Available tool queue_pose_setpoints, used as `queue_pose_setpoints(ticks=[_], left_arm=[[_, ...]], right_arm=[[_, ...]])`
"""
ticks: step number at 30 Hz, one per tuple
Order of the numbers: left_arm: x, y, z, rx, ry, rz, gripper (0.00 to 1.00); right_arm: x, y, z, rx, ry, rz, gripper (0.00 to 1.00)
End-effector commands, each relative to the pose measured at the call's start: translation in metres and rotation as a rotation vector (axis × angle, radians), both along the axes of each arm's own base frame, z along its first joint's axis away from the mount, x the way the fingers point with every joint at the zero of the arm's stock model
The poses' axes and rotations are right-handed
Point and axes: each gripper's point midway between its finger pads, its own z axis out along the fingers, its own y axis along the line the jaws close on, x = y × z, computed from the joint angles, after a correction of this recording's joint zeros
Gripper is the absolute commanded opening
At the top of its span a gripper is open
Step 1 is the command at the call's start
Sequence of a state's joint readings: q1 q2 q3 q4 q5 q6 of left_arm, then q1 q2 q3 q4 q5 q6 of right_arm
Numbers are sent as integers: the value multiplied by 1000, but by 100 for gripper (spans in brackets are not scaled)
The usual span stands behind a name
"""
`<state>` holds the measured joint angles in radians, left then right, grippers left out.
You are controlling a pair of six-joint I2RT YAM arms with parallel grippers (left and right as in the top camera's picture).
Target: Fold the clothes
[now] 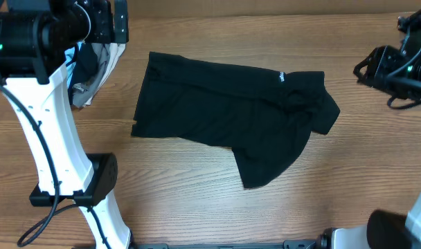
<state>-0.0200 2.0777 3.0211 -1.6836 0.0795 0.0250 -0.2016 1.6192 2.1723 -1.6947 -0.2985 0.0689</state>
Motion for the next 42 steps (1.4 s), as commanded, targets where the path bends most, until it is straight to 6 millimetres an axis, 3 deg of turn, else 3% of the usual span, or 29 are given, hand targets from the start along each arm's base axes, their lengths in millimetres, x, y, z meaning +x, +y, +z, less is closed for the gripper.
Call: queue_pose_setpoints(ticks=[1, 5, 9, 16, 19, 26, 33, 40, 42], left_arm=[[-7, -13, -12, -39, 64, -36, 100], [-25, -11, -21, -29, 130, -28, 100], [-39, 7, -41, 46, 217, 36, 100], [-50, 8, -111, 72, 465, 22, 100], [-46, 8, -140, 86, 527, 4, 100], [-39, 6, -208, 106, 622, -47, 100], [-50, -2, -283, 72, 716, -93, 97], [-65, -1, -329, 52, 767, -61, 95], [-71, -1, -345, 35, 787, -23, 89]], right_arm=[[-24, 29, 3, 39, -9, 34, 42], [-46, 59, -11, 77, -22, 63, 43], [-64, 92, -38, 136, -27, 93, 48], [-92, 150, -144, 179, 134, 208, 55], [-93, 163, -175, 175, 168, 241, 57], [-90, 171, -222, 148, 235, 262, 58], [-95, 169, -269, 111, 375, 246, 55], [-96, 169, -280, 104, 413, 243, 54], [-98, 168, -280, 101, 424, 241, 54]])
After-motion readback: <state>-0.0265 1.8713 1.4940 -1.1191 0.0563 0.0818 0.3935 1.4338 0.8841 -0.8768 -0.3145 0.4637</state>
